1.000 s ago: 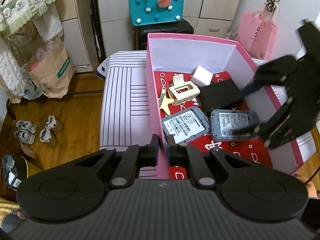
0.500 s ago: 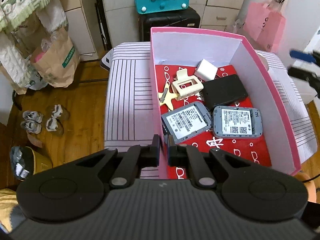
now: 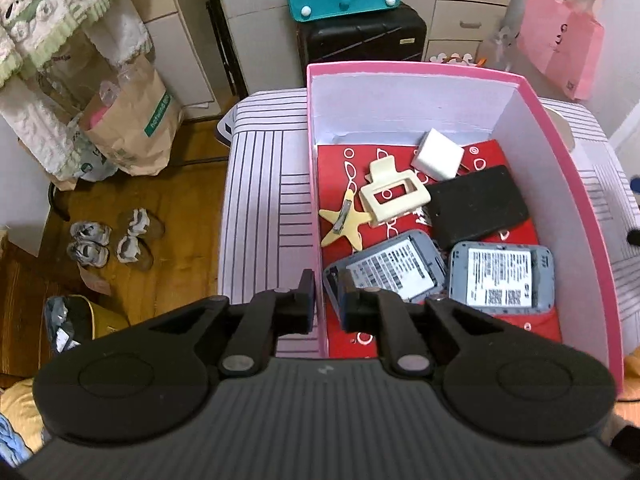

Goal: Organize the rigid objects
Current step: 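Move the open right gripper back over the keys and starfish, then grasp the purple starfish with the right gripper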

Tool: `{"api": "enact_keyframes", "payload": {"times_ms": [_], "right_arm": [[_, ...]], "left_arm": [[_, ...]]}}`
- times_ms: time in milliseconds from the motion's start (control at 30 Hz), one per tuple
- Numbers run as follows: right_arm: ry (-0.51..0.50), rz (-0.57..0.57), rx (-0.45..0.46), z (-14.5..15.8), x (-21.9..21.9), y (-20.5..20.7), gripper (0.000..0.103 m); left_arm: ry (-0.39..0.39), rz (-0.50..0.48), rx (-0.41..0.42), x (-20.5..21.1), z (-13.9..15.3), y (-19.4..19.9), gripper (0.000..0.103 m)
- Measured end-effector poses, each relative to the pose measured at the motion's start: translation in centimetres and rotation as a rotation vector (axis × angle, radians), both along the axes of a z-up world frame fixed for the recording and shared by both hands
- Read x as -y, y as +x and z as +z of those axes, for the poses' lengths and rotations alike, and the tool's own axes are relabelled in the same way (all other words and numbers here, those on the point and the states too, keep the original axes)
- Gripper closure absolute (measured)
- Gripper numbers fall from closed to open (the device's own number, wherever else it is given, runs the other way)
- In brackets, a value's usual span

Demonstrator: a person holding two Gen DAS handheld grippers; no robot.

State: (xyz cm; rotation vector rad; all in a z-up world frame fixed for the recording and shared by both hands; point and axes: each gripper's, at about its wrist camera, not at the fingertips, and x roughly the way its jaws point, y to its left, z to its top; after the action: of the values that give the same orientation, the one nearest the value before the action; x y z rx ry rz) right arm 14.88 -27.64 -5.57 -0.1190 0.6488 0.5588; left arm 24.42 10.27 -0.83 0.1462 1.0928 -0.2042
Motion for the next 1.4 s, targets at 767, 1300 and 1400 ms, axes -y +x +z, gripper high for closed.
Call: {"api": "enact_keyframes", "payload": {"times_ms": [767,1300,1400], "right_arm": [[-0.027,-0.117,-0.19,-6.6,2.4,6.6,0.057],[-0.063,-0.151,-0.134,-5.4,1.0,5.5,0.066],[-0.036,-0.155,-0.143,-5.3,1.1,5.4,0.066]], "left_arm": [[-0.01,0.012,0.116,-0.2,0.0,0.6,0.101],[-0.031,0.01,0.184,-0.6,-0.2,-0.4,0.101],[-0.032,0.009,0.195,-0.6,-0.3,-0.6,0.1]]}}
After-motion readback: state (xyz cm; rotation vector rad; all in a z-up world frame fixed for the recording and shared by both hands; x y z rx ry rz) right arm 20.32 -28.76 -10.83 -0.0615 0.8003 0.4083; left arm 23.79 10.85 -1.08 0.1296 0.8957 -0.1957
